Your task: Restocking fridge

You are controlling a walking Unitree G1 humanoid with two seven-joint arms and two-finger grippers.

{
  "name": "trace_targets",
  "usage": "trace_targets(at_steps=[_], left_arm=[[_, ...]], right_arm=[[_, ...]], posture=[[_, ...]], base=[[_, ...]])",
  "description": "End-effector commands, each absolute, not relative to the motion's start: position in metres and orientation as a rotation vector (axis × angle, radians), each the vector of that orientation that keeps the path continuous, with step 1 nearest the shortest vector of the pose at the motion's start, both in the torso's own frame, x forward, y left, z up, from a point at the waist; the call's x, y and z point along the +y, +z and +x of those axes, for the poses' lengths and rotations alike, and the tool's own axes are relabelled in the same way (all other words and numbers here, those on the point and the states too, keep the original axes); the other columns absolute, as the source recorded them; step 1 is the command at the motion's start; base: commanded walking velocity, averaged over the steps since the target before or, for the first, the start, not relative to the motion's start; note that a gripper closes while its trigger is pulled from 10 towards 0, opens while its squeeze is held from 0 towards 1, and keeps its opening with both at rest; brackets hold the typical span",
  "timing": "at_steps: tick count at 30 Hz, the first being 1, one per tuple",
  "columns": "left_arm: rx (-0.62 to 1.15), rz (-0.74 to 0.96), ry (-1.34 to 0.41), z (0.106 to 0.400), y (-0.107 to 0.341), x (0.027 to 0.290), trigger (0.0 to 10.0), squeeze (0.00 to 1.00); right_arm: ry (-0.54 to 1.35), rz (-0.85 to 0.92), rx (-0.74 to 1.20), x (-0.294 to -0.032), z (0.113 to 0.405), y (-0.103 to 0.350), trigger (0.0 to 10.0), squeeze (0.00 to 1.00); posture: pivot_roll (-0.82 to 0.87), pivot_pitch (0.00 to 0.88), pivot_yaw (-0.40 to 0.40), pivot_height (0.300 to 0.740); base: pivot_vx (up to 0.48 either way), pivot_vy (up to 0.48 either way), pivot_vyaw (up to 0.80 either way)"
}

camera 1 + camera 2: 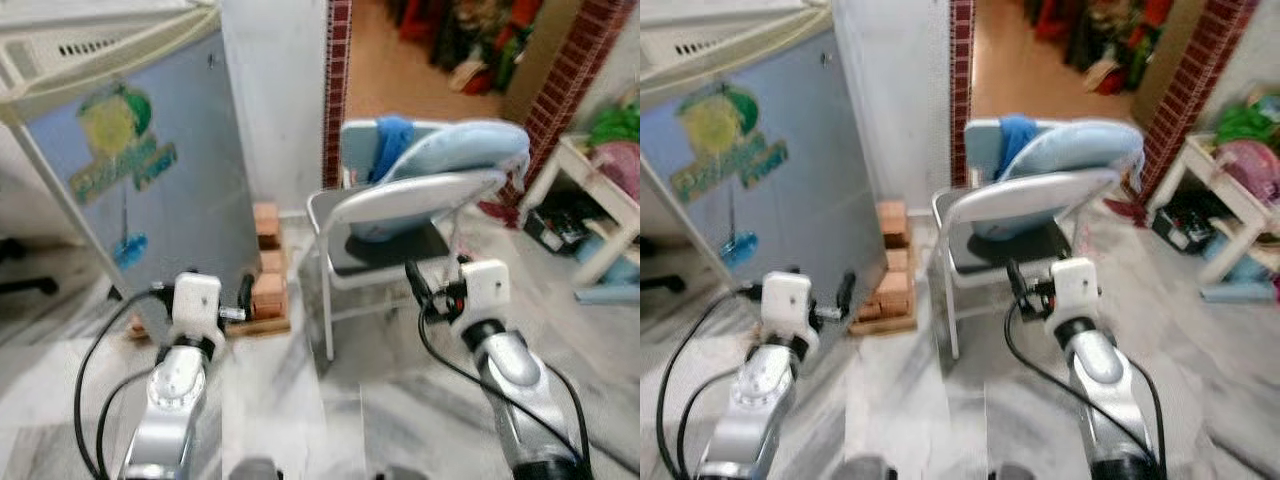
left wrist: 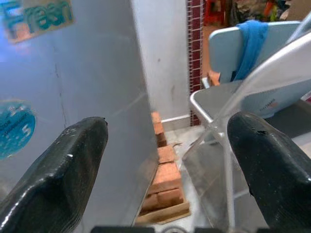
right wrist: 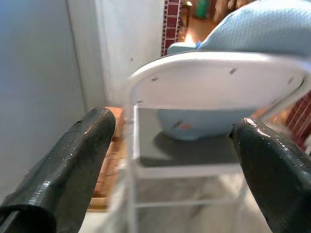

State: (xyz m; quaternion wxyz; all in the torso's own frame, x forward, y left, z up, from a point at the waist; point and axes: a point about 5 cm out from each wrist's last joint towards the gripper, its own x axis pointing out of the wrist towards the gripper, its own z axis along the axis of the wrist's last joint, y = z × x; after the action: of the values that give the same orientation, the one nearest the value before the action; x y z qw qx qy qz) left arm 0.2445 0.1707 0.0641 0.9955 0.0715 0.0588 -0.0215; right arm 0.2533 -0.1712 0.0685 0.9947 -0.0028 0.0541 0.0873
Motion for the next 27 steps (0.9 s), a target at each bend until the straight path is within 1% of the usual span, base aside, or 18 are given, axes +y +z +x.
trace_targets(at_steps=[1,3,6,10,12,13,15,16,17,18,20,21,24,27], left_arm=[[0.097,0.147,-0.029,0.246,0.065,0.176,10.0,0.00],[0.086,0.155,-0.026,0.246,0.065,0.178,10.0,0.00],[0.074,0.179,-0.049,0.248,0.068,0.176,10.0,0.00],[0.069,0.168,-0.060,0.246,0.070,0.173,10.0,0.00],[0.070,0.162,-0.068,0.242,0.071,0.174,10.0,0.00],[0.083,0.156,-0.095,0.234,0.067,0.172,10.0,0.00],[0.086,0.145,-0.122,0.230,0.066,0.169,10.0,0.00],[0.086,0.133,-0.133,0.230,0.066,0.168,10.0,0.00],[0.086,0.133,-0.133,0.230,0.066,0.168,10.0,0.00],[0.093,0.120,-0.141,0.231,0.064,0.167,10.0,0.00],[0.099,0.112,-0.139,0.232,0.063,0.166,10.0,0.00],[0.099,0.092,-0.136,0.234,0.064,0.164,10.0,0.00],[0.096,0.087,-0.137,0.232,0.063,0.162,10.0,0.00],[0.109,0.089,-0.130,0.228,0.055,0.157,10.0,0.00]], right_arm=[[0.114,-0.022,0.071,-0.178,0.253,0.071,10.0,0.00],[0.111,-0.016,0.066,-0.177,0.249,0.069,10.0,0.00],[0.034,-0.007,0.091,-0.188,0.234,0.063,10.0,0.00],[0.048,-0.031,0.093,-0.193,0.229,0.065,10.0,0.00],[0.027,-0.010,0.098,-0.196,0.224,0.066,10.0,0.00],[-0.008,-0.007,0.113,-0.203,0.208,0.066,10.0,0.00],[-0.035,-0.017,0.119,-0.208,0.196,0.066,10.0,0.00],[-0.070,-0.044,0.133,-0.212,0.185,0.064,10.0,0.00],[-0.070,-0.044,0.133,-0.212,0.185,0.064,10.0,0.00],[-0.096,-0.059,0.143,-0.215,0.176,0.062,10.0,0.00],[-0.105,-0.067,0.149,-0.216,0.172,0.060,10.0,0.00],[-0.097,-0.076,0.155,-0.216,0.168,0.061,10.0,0.00],[-0.080,-0.103,0.162,-0.215,0.166,0.060,10.0,0.00],[-0.121,-0.124,0.173,-0.222,0.172,0.055,10.0,0.00]], posture=[[0.09,0.000,0.024,0.740],[0.08,0.000,0.029,0.740],[0.08,0.000,0.044,0.740],[0.06,0.000,0.058,0.740],[0.06,0.018,0.068,0.740],[0.04,0.025,0.082,0.740],[0.03,0.030,0.094,0.740],[0.02,0.030,0.099,0.740],[0.02,0.030,0.099,0.740],[-0.01,0.012,0.113,0.740],[-0.01,0.012,0.113,0.740],[-0.04,0.000,0.119,0.740],[-0.07,0.000,0.105,0.740],[-0.06,0.000,0.087,0.740]], base=[[0.000,0.000,0.00],[0.000,0.000,0.00],[0.000,0.000,0.00],[0.000,0.000,0.00],[0.000,0.000,0.00],[0.000,0.000,0.00],[0.000,0.000,0.00],[0.000,0.000,0.00],[0.000,0.000,0.00],[0.000,0.000,0.00],[0.000,0.000,0.00],[0.000,0.000,0.00],[0.000,0.000,0.00],[0.000,0.000,0.00]])
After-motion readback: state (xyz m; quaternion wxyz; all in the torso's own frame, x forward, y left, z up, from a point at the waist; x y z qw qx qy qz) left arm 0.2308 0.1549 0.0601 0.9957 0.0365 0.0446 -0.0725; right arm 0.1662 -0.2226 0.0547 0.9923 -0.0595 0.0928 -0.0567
